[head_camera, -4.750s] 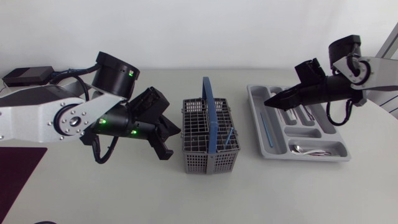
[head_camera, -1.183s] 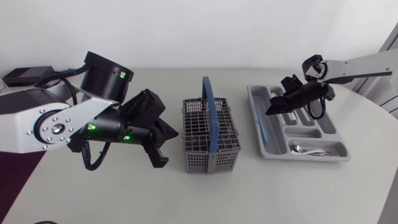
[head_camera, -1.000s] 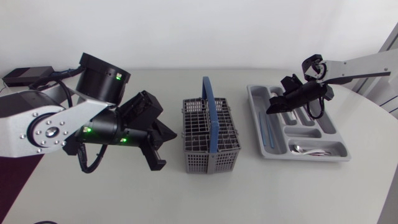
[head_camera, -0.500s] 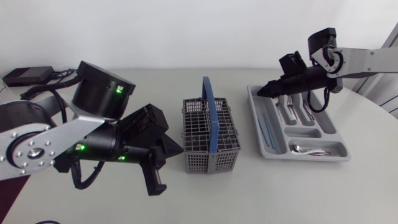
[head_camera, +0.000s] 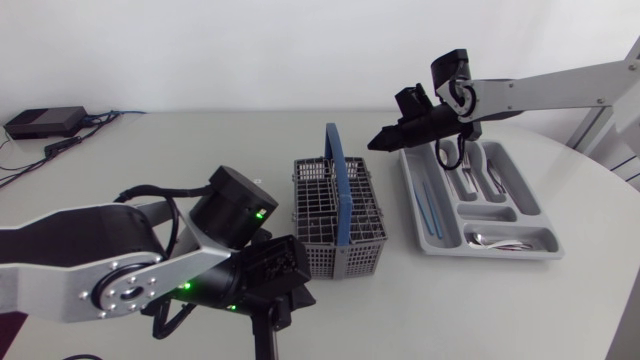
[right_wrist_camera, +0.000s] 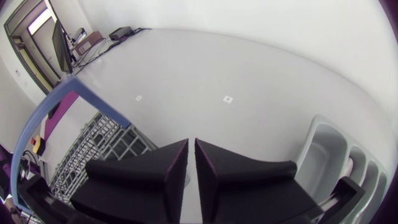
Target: Unload the cutlery basket into the drawer organizer.
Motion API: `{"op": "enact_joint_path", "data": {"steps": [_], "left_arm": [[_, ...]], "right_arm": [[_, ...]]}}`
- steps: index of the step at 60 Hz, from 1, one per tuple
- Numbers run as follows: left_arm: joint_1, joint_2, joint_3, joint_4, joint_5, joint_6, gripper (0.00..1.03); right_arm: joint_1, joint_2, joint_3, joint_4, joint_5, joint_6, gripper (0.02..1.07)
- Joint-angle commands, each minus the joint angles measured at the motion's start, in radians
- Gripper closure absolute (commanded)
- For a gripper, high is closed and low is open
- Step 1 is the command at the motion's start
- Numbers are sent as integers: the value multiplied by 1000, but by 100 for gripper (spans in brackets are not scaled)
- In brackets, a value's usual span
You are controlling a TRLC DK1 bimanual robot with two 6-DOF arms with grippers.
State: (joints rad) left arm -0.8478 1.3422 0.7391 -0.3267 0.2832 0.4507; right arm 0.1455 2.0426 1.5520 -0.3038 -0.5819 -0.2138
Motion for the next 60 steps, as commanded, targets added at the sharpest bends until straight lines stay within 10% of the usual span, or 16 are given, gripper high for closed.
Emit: {"op": "enact_joint_path", "data": {"steps": [1,21,60], "left_arm": [[-5,37,-18,23,8,28,89],[58,140,14,118,8,28,89],[253,49,6,147,7,34,89]], "right_arm": [[14,53,65,-8,-19,30,93],[55,148,174,-152,-62,-7,97],[69,-280,-349,-123,-76,-98,98]]}}
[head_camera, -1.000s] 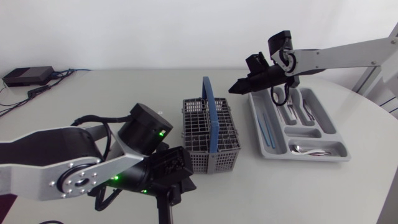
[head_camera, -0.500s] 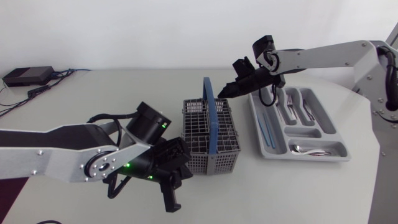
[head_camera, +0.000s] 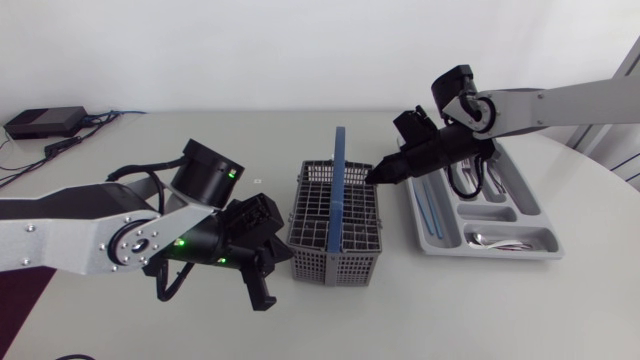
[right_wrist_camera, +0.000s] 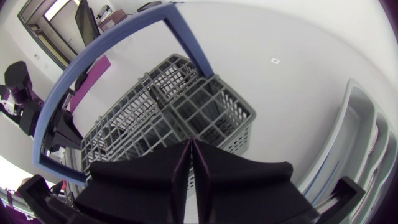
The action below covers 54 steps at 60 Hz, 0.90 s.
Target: Unload the cutlery basket into the drawer organizer.
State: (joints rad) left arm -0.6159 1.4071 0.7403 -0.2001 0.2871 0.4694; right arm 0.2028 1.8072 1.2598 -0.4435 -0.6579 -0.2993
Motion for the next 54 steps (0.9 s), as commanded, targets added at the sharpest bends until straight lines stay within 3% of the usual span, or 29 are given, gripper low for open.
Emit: {"op": "enact_joint_path", "data": {"steps": [1,22,39,54], "left_arm": [[21,-16,5,21,3,15,89],[-87,-86,-28,-10,1,-8,89],[-79,36,-7,50,1,-2,89],[1,81,16,97,1,8,89]], "right_arm": [[10,-51,-62,29,1,-8,98],[-57,123,141,114,7,83,98],[-52,293,293,115,12,104,98],[-25,184,170,49,12,40,99]]}}
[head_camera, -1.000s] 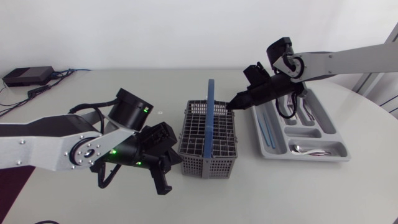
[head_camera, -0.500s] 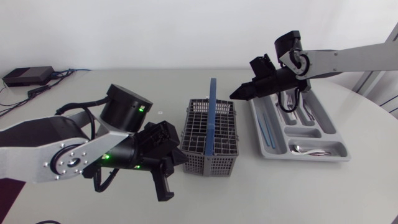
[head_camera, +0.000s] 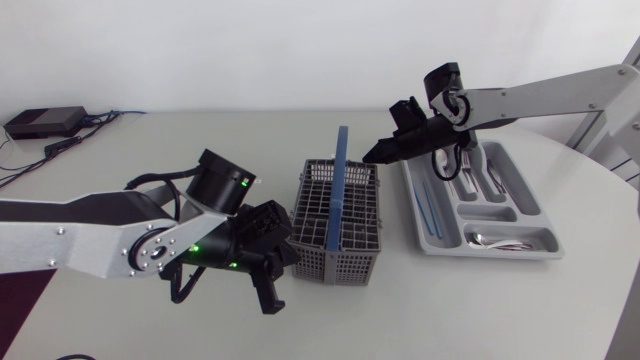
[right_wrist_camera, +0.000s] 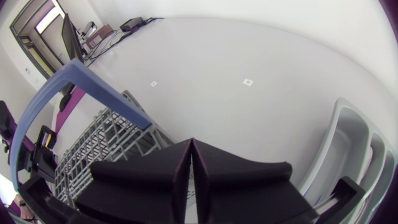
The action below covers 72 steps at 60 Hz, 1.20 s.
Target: Unload the cutlery basket into the drawer organizer.
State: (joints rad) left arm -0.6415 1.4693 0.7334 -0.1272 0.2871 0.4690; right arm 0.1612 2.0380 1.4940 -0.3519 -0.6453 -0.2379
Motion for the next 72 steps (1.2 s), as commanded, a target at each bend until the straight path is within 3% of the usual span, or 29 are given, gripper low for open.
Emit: {"op": "enact_joint_path", "data": {"steps": [1,23,39,56,72], "left_arm": [[36,19,24,29,1,10,89],[174,29,41,63,3,26,89],[129,-69,-9,34,3,23,89],[115,-30,0,52,3,22,89],[259,71,67,87,14,43,89]], "right_arm": [[17,-56,-74,-42,-1,-24,99],[20,-249,-299,-7,-1,-40,99],[-78,-193,-227,33,15,-18,99],[-12,-107,-198,51,41,-20,99],[81,-248,-330,42,52,-24,99]]}}
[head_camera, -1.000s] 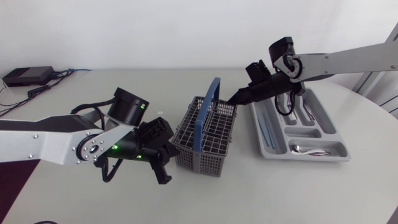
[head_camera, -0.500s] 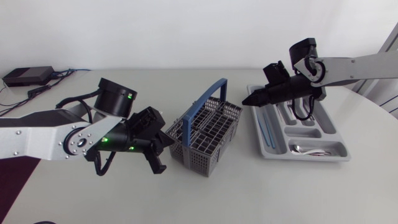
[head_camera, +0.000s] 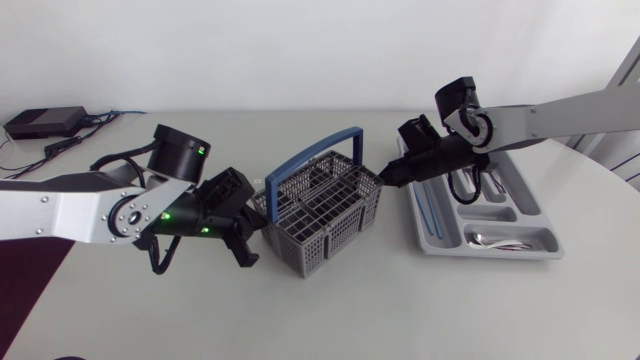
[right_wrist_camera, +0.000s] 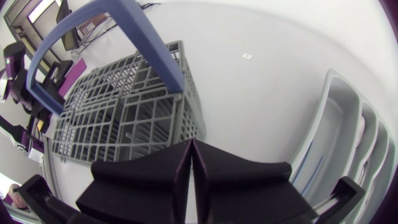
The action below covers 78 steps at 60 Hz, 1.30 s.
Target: Unload the cutlery basket into the drawer organizer.
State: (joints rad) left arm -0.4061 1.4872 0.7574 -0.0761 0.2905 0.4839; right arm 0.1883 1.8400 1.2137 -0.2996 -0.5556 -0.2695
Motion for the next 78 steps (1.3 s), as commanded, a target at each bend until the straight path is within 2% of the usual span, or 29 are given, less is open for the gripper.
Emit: {"op": "enact_joint_path", "data": {"steps": [1,10,18,35,54,78], "left_arm": [[36,62,49,36,15,32,89],[133,166,138,44,32,44,89],[170,219,184,44,47,45,89],[153,289,260,44,49,39,89],[119,329,293,41,47,38,89],[178,329,293,41,47,39,89]], "right_arm": [[65,-62,-62,-10,-30,7,99],[125,-125,-135,-12,-7,16,99],[163,-171,-186,-7,28,26,99],[175,-176,-172,34,102,53,99],[149,-143,-152,37,122,52,99],[131,-133,-198,60,163,47,98]]}}
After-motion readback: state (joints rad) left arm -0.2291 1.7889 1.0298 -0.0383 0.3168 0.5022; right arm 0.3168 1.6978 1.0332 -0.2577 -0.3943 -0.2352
